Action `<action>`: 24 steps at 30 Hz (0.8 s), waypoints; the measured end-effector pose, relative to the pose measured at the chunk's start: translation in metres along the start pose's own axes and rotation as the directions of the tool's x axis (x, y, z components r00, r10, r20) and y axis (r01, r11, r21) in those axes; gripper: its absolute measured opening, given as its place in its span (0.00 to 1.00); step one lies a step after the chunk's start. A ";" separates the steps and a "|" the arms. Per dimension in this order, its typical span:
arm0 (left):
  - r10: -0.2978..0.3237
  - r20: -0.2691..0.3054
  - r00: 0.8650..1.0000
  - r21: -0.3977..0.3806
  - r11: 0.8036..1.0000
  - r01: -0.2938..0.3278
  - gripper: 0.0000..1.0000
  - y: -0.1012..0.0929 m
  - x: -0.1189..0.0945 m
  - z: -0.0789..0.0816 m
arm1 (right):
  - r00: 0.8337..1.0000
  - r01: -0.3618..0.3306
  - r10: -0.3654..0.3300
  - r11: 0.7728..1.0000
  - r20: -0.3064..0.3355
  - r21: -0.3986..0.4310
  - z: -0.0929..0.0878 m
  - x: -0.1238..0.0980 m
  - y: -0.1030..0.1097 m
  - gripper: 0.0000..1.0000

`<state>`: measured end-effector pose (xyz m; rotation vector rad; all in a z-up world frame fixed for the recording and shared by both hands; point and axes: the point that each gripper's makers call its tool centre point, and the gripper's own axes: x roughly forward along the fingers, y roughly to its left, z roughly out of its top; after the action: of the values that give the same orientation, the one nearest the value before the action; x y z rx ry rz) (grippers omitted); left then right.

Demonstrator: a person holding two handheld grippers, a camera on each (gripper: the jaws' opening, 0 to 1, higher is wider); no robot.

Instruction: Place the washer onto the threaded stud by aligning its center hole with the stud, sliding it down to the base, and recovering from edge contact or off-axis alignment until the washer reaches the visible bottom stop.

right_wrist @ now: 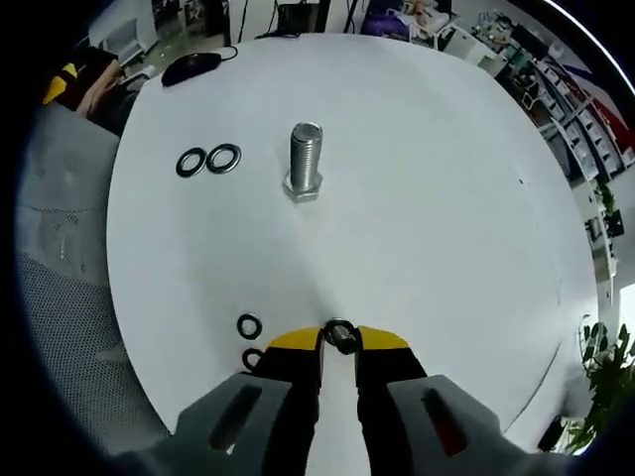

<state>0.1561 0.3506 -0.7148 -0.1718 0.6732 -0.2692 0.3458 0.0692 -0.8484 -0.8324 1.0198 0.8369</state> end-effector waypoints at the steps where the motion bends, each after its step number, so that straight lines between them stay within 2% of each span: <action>1: 0.000 0.001 1.000 -0.001 1.000 0.000 0.07 0.000 0.000 0.000 | 1.000 -0.001 0.001 1.000 -0.001 -0.002 0.000 0.001 0.000 0.13; 11: 0.005 0.011 1.000 -0.010 1.000 -0.005 0.07 0.001 -0.001 0.001 | 0.998 -0.044 0.043 0.999 -0.037 -0.026 -0.010 0.008 0.011 0.13; 24: 0.005 0.017 1.000 -0.011 1.000 -0.004 0.07 0.001 -0.001 0.002 | 0.995 -0.092 0.091 0.996 -0.036 -0.021 -0.013 0.002 0.026 0.13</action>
<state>0.1567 0.3516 -0.7131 -0.1825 0.6586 -0.2596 0.3189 0.0693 -0.8590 -0.8271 1.0872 0.9160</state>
